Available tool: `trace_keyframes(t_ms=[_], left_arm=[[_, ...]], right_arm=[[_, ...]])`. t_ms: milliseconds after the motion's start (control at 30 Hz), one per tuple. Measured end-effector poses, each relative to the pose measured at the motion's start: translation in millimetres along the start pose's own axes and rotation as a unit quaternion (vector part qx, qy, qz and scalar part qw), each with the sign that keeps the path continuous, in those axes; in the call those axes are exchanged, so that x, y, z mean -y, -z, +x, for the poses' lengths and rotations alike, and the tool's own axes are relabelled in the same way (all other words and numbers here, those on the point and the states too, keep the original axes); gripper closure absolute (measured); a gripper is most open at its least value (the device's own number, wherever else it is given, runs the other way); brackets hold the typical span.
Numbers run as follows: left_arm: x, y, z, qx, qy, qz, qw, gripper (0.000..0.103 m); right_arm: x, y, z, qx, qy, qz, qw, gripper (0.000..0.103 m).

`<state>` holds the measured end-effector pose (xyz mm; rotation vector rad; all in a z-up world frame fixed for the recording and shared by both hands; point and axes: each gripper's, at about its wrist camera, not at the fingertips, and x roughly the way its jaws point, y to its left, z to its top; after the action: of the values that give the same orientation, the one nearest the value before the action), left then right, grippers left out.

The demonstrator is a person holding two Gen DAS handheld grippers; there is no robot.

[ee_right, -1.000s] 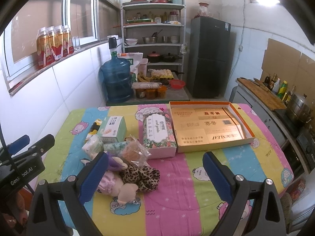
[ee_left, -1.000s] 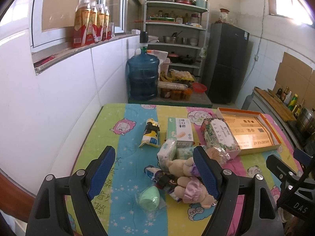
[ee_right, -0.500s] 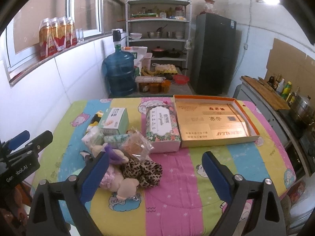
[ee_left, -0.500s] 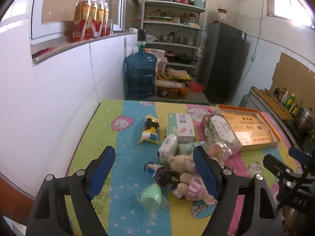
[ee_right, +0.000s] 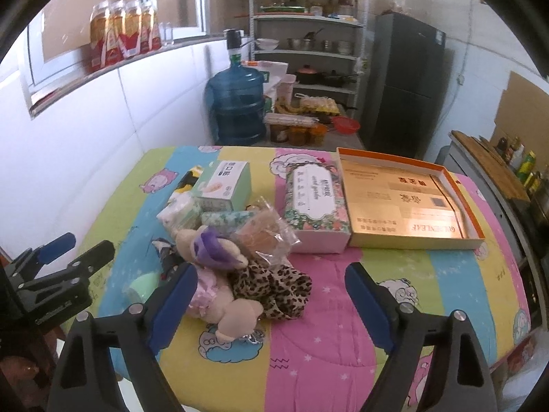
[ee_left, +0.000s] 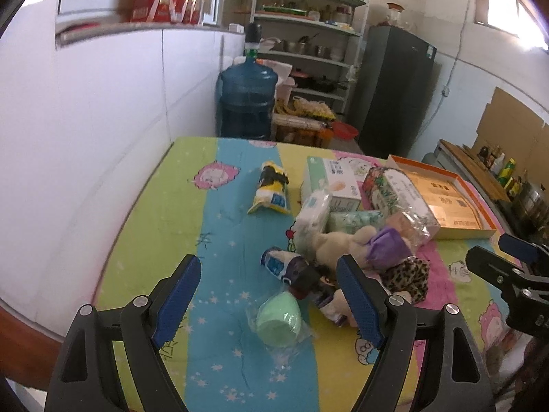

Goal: Organize soft objects
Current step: 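Grasp the green bagged sponge with the left tool while the right tool grasps the white wrapped roll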

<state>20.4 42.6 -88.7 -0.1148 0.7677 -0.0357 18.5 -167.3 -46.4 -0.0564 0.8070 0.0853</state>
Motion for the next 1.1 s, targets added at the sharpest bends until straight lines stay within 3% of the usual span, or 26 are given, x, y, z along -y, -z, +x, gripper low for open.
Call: trace_keyframes(t_ms=[233, 533, 733, 800, 867, 933, 1100], left_arm=[[1.7, 3.2, 28.2, -0.010, -0.013, -0.001, 0.9999, 0.021], [0.1, 30.3, 39.3, -0.022, 0.020, 0.017, 0.9994, 0.021], [-0.4, 43.0, 60.2, -0.032, 0.020, 0.029, 0.9989, 0.021], [-1.1, 45.0, 70.1, -0.041, 0.018, 0.030, 0.9986, 0.025], [-2.2, 47.1, 77.8, -0.051, 0.025, 0.029, 0.9980, 0.039], [-5.4, 49.8, 84.6, -0.060, 0.043, 0.021, 0.9970, 0.045], [-7.8, 54.3, 84.4, -0.052, 0.073, 0.004, 0.9960, 0.060]], right_arm=[[-3.9, -2.6, 5.9, 0.000, -0.004, -0.025, 1.000, 0.016], [0.6, 0.0, 18.7, -0.019, -0.024, -0.029, 0.999, 0.016], [-0.9, 3.1, 25.6, -0.029, -0.037, -0.034, 0.998, 0.016], [-0.3, 2.1, 26.8, -0.025, -0.040, -0.034, 0.998, 0.016], [1.1, 0.0, 29.4, -0.022, -0.041, -0.034, 0.998, 0.016], [2.1, -3.0, 32.2, -0.020, -0.044, -0.032, 0.998, 0.016], [-2.9, -7.1, 35.0, -0.014, -0.052, -0.042, 0.998, 0.016]])
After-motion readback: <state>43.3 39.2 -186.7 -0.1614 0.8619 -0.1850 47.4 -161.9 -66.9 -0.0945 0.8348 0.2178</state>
